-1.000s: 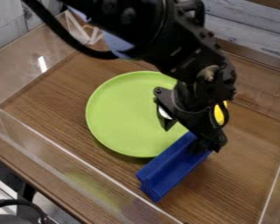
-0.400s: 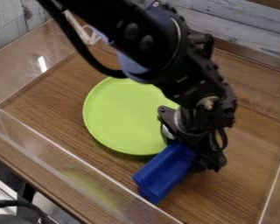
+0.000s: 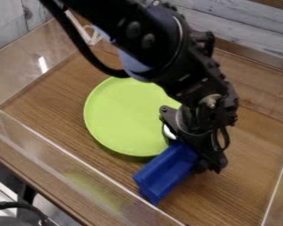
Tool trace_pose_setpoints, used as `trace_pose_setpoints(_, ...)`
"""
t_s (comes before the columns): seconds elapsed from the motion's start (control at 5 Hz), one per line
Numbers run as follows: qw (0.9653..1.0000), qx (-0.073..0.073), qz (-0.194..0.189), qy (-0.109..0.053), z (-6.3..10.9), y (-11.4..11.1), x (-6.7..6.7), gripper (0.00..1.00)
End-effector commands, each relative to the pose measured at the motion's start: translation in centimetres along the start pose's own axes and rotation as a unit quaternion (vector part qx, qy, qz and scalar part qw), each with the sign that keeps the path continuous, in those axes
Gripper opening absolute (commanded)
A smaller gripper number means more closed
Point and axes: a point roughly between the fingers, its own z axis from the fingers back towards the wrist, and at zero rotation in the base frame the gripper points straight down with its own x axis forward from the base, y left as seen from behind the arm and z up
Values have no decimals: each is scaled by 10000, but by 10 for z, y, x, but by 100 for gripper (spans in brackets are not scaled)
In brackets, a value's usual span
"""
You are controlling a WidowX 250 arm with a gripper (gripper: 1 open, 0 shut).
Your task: Put the blue object in the green plate
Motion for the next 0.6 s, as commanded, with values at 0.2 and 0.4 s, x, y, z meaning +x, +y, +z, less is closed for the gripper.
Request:
trace_pose_setpoints(0.2, 9999, 60, 51, -110, 20, 11, 14, 0)
trace_pose_setpoints(0.4, 9999, 98, -9, -57, 25, 13, 14, 0)
